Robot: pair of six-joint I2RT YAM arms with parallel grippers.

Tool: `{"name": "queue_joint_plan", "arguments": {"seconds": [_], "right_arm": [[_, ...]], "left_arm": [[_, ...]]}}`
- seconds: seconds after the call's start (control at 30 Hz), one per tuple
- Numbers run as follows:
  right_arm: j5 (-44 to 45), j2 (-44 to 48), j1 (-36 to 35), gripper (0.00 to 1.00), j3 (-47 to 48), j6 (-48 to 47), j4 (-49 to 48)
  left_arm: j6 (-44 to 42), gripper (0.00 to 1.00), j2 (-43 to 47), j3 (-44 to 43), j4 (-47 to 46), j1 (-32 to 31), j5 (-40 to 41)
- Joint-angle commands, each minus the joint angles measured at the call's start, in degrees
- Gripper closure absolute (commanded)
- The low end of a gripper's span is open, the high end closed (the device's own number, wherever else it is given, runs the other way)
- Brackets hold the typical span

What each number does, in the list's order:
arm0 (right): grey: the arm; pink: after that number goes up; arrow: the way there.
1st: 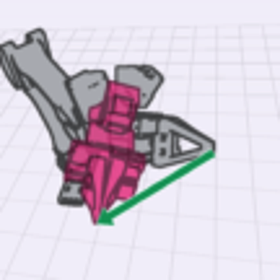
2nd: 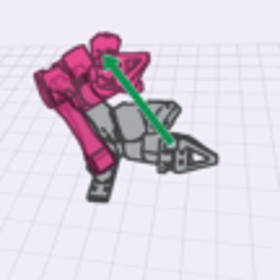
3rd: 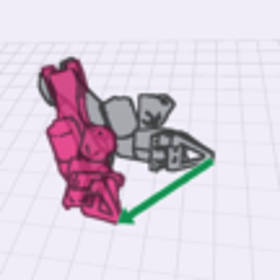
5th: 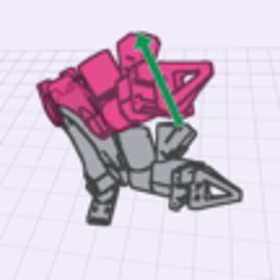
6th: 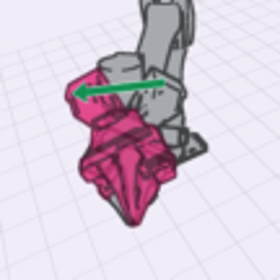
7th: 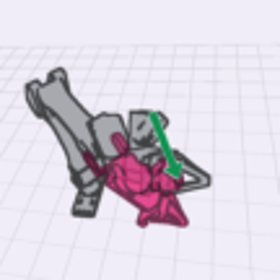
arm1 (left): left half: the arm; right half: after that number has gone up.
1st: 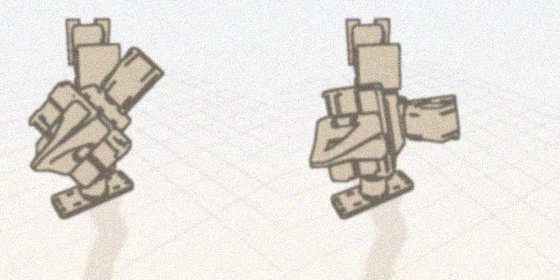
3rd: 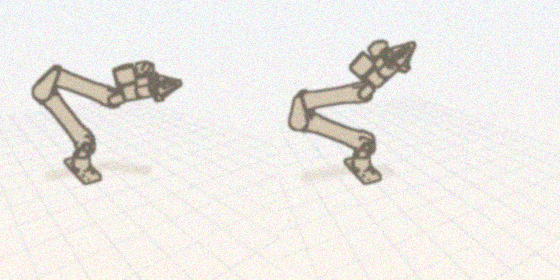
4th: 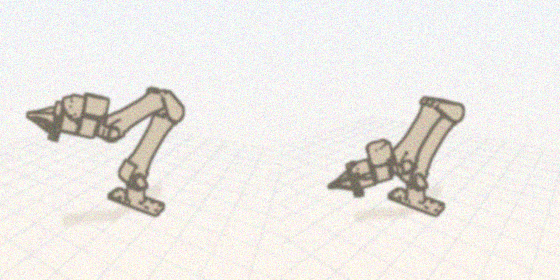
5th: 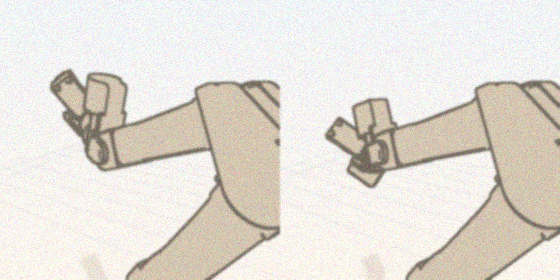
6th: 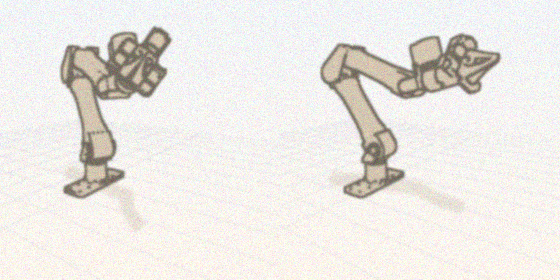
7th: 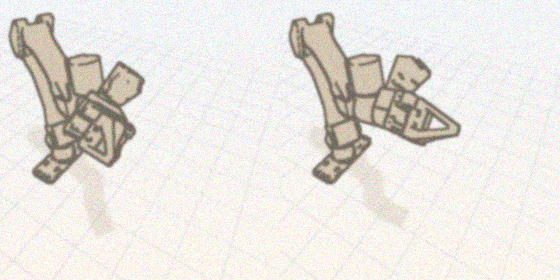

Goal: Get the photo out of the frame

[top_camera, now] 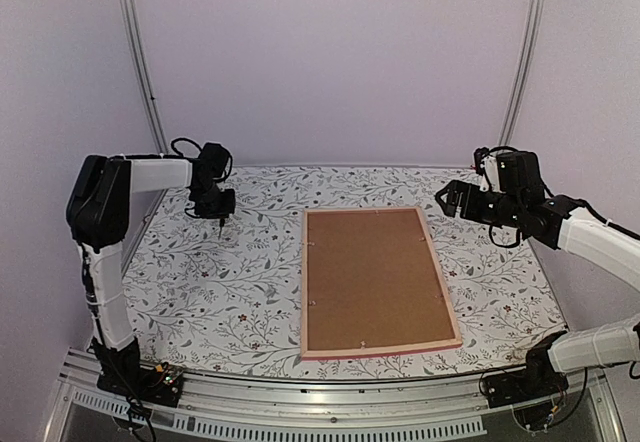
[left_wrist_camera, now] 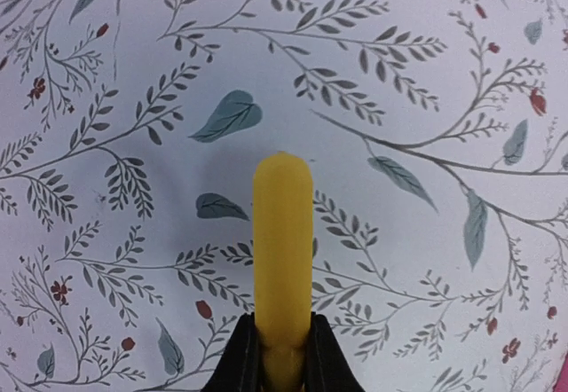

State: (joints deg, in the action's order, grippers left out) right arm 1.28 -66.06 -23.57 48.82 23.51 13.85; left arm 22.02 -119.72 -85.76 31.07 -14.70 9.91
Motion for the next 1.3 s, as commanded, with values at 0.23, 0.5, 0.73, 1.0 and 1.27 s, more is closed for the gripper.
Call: {"name": "queue_joint_plan", "arguments": {"seconds": [0.23,0.5,0.73,1.0,1.27], "right_arm": [[-11.2,0.1,-0.3,0.01,2.0,-1.3,-4.2],[-20.1,-1.0,-0.3,0.01,3.6,-1.3,-7.2],[-33.2,-1.8,-0.3,0.02,4.4,-2.1,-12.5],[-46.1,-3.8,-0.7,0.04,7.9,-3.6,-12.9],[-58.0,-6.2,-1.8,0.07,10.7,-4.8,-9.6]], "left_arm": [[-6.5,1.0,11.4,0.1,-7.6,-10.2,-9.1],[-10.5,1.0,16.5,0.4,-14.0,-15.2,-24.9],[-10.3,1.0,17.3,-0.5,-16.7,-16.9,-44.5],[-10.9,1.0,17.4,-1.8,-16.6,-20.5,-59.5],[-14.1,1.0,16.5,-2.8,-12.6,-26.3,-64.7]]}}
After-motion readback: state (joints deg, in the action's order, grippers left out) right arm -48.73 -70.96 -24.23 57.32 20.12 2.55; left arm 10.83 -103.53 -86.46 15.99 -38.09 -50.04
